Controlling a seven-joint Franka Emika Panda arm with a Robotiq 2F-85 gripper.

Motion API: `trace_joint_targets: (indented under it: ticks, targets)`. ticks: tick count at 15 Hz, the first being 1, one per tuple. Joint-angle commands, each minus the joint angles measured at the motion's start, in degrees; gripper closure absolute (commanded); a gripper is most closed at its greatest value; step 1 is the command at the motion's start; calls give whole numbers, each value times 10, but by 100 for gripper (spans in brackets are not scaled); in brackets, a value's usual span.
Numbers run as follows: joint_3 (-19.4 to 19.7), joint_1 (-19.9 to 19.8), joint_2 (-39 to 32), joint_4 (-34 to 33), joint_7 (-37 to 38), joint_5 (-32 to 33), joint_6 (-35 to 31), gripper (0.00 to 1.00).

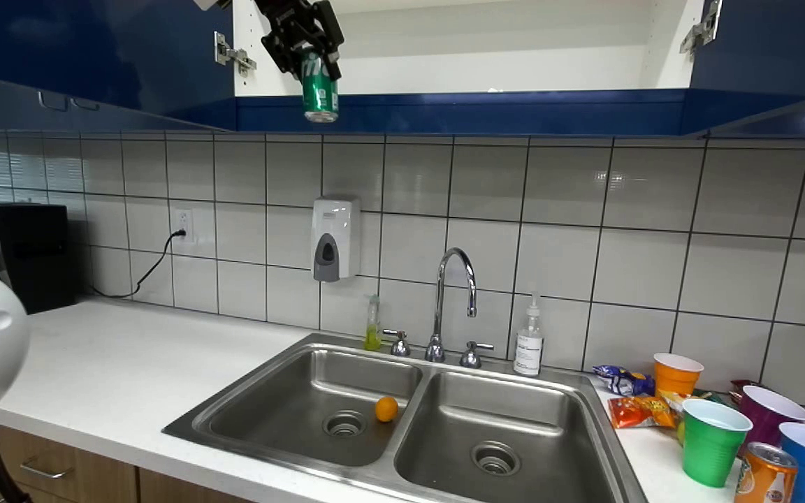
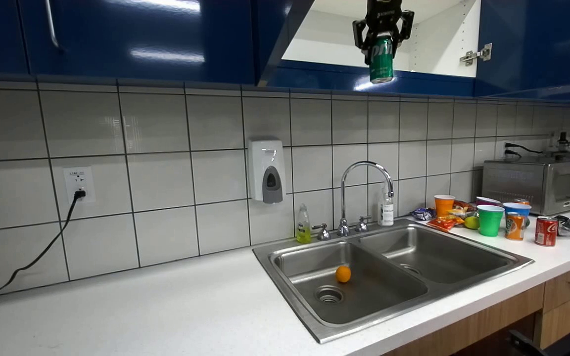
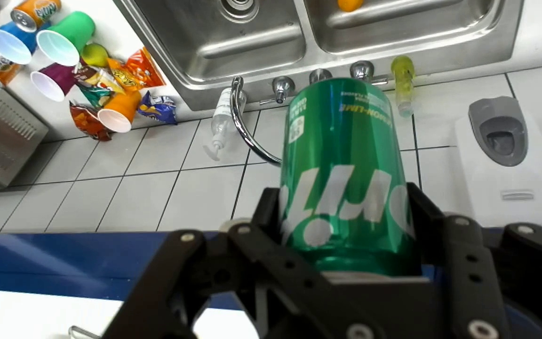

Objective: Pick up the can from the sink and put it in the cabinet

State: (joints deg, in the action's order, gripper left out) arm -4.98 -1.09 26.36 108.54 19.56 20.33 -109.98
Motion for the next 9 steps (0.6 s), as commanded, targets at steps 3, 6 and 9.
trace_joint_targets:
  ticks: [3,6,9]
  targets:
    - [-2,-14,-33,-63,-17,3,-3,60]
    - [0,-13,-48,-92,-20,3,-2,60]
    - [1,-12,-62,-122,-23,2,2,60]
